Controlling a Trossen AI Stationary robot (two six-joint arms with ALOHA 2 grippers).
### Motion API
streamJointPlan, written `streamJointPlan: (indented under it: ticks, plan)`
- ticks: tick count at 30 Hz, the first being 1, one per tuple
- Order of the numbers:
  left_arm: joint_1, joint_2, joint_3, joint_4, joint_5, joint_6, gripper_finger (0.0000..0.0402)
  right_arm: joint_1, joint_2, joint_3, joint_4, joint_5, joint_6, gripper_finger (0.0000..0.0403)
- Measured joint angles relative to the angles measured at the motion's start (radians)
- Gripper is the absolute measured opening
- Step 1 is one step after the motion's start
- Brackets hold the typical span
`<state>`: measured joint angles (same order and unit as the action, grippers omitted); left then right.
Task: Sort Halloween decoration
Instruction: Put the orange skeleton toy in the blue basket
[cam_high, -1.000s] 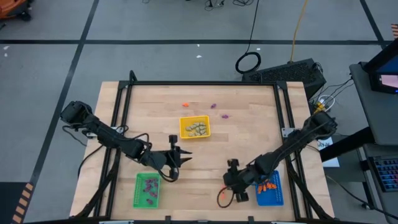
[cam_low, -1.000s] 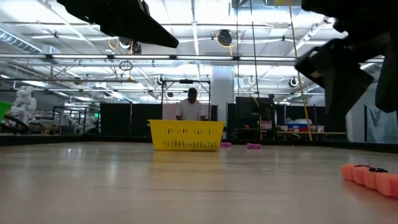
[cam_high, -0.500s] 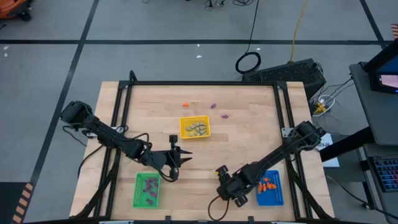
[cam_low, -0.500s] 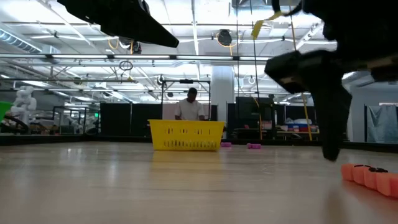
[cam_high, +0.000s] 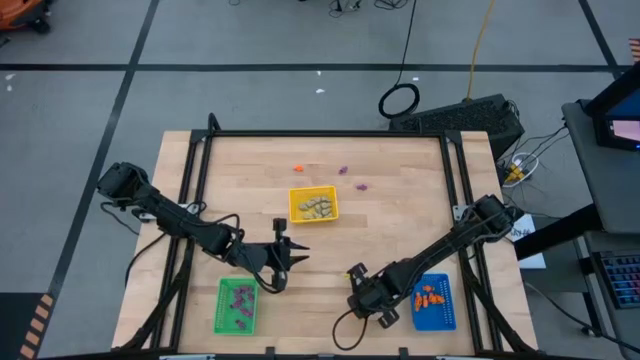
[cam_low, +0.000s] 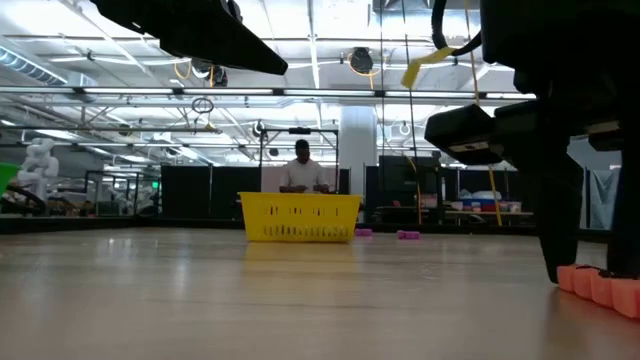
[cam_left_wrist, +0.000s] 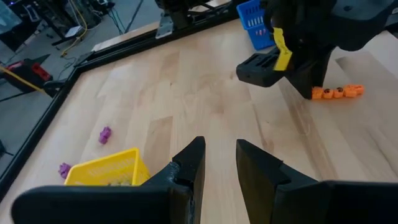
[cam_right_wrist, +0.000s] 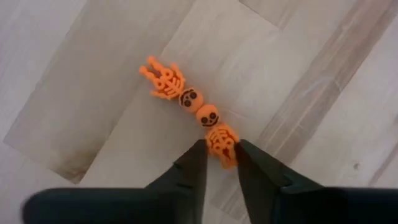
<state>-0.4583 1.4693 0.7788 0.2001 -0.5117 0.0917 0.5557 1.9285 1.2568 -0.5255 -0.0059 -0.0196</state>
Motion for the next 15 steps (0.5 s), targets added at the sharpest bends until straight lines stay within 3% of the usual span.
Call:
streamJointPlan:
  ticks: [8, 15]
  plan:
    - [0.0, 0.0, 0.0, 0.0, 0.004, 0.0, 0.0088, -0.002, -0.001, 0.0, -0.001, 0.001, 0.038, 0.0008]
    - [0.0, 0.0, 0.0, 0.0, 0.004, -0.003, 0.0088, -0.003, -0.005, 0.026, -0.045, 0.003, 0.086, 0.0007]
